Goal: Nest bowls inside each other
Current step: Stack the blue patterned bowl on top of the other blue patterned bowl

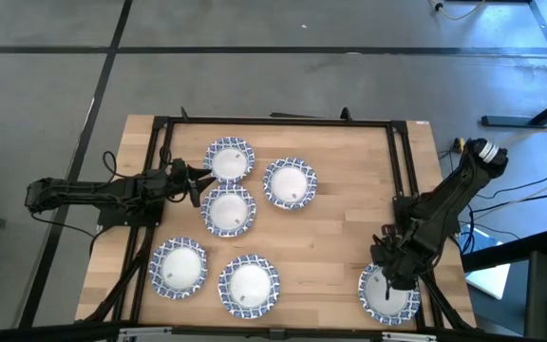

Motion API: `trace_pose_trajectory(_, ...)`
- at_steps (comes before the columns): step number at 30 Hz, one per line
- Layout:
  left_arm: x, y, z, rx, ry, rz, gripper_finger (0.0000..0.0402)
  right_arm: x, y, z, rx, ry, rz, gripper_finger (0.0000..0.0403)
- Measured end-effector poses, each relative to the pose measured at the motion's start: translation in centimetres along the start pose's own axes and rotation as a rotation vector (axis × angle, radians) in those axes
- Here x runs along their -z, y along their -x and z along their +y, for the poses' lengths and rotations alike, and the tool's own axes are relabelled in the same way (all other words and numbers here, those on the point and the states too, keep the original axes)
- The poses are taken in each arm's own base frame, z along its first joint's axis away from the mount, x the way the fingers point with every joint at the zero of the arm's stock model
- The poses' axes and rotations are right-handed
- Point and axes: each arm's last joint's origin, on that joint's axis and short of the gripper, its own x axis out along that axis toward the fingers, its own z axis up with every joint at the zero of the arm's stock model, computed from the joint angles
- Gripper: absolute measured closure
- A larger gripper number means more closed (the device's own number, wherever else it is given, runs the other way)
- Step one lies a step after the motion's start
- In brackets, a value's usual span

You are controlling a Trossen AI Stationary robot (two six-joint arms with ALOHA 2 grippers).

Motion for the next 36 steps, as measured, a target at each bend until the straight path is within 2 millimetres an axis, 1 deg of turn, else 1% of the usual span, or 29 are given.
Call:
trace_pose_trajectory(4, -0.1, 0.0, 0.0, 0.003, 0.003, -0.006, 0.0241, -0.4, -0.7, 0.1, 0.016, -0.054, 0.011, 0.0171)
trace_pose_trajectory(7, -0.1, 0.0, 0.0, 0.002, 0.003, -0.006, 0.0241, -0.7, -1.0, 0.3, 0.009, -0.064, 0.006, 0.0172)
trace_pose_trajectory(11, -0.1, 0.0, 0.0, 0.002, 0.003, -0.006, 0.0241, -1.1, -1.3, 0.4, -0.011, -0.081, 0.023, 0.0193)
trace_pose_trajectory(14, -0.1, 0.0, 0.0, 0.002, 0.003, -0.006, 0.0241, -1.2, -1.4, 0.3, -0.021, -0.092, 0.040, 0.0225)
trace_pose_trajectory(23, -0.1, 0.0, 0.0, 0.002, 0.003, -0.006, 0.0241, -1.8, -1.4, -0.1, -0.035, -0.124, 0.041, 0.0354)
trace_pose_trajectory(26, -0.1, 0.0, 0.0, 0.002, 0.003, -0.006, 0.0241, -2.1, -1.3, -0.3, -0.037, -0.143, 0.037, 0.0388)
trace_pose_trajectory(28, -0.1, 0.0, 0.0, 0.002, 0.003, -0.006, 0.0241, -2.4, -1.3, -0.6, -0.039, -0.165, 0.030, 0.0395)
trace_pose_trajectory(31, -0.1, 0.0, 0.0, 0.002, 0.003, -0.005, 0.0241, -3.2, -1.0, -1.1, -0.043, -0.237, 0.005, 0.0388)
trace_pose_trajectory(33, 0.0, 0.0, 0.0, 0.002, 0.003, -0.005, 0.0241, -4.1, -0.5, -1.3, -0.052, -0.274, -0.019, 0.0387)
trace_pose_trajectory(36, -0.1, 0.0, 0.0, 0.002, 0.003, -0.005, 0.0241, -5.7, 0.7, -1.8, -0.078, -0.313, -0.059, 0.0395)
